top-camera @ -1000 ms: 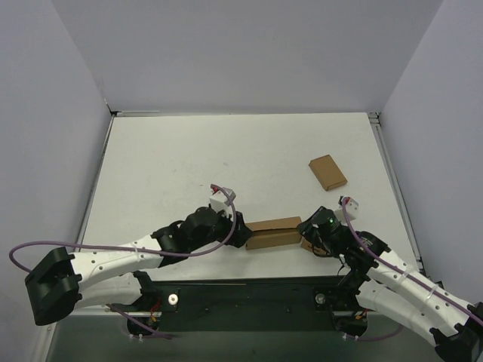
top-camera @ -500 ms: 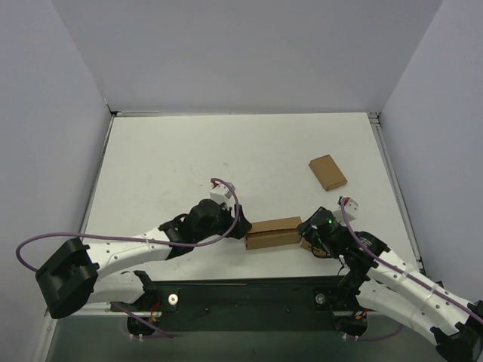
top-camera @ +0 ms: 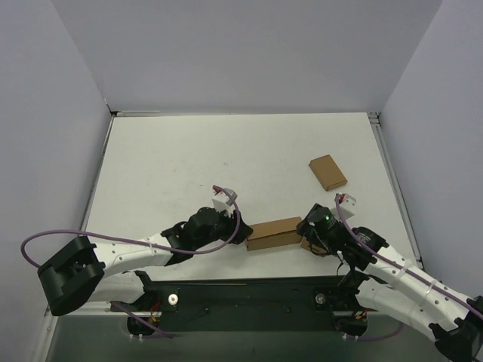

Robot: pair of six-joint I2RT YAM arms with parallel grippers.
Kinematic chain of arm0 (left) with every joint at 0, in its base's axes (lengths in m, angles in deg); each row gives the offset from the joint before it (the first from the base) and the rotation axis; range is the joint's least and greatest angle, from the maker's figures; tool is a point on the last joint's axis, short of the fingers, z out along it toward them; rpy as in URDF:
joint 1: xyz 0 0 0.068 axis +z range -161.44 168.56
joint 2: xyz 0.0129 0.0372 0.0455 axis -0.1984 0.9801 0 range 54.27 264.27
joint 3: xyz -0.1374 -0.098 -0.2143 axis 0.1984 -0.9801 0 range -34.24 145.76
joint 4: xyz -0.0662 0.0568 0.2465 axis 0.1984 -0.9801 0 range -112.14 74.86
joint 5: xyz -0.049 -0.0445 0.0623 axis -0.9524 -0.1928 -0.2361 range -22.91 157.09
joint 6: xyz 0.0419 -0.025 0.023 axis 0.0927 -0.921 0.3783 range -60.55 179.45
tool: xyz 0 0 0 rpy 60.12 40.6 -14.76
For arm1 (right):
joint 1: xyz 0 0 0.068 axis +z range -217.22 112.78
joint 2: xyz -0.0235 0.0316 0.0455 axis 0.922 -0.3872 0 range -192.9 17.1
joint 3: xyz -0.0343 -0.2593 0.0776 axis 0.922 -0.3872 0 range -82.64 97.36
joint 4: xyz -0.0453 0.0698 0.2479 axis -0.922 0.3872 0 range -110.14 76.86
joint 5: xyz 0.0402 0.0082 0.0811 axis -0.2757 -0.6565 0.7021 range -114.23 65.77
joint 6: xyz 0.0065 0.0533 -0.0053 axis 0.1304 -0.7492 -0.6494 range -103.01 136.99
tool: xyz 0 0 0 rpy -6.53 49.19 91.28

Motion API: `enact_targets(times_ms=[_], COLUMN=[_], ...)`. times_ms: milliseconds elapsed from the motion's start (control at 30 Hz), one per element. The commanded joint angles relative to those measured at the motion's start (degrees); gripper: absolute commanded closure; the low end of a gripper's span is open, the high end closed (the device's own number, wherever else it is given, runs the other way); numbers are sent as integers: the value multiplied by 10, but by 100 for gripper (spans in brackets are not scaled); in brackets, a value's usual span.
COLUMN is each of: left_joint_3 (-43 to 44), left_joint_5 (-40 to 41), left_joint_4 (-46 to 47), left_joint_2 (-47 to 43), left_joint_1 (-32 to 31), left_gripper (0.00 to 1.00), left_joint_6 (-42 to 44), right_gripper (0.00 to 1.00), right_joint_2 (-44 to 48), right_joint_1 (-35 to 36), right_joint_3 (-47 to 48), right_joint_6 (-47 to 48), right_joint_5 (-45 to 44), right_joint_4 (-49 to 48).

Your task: Fold the paper box

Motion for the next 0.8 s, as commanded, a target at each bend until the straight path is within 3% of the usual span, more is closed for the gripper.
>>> enact_targets(times_ms=[0,267,767], left_joint_3=[-21,-24,-24], left_joint_5=[6,9,13], left_joint_4=[-46,-48,-54], left_joint_2=[23,28,17], left_joint_1=[-4,-4,-5], left_gripper=[48,52,54], left_joint_6=[36,43,51], right_gripper=[52,51,66], right_joint_2=[-16,-6,-31], right_joint_1=[-6,-35,-79], right_joint_3=[43,51,19], right_joint_6=[51,79,95], right_joint_5=[-8,21,50], right_joint_4=[31,30,23])
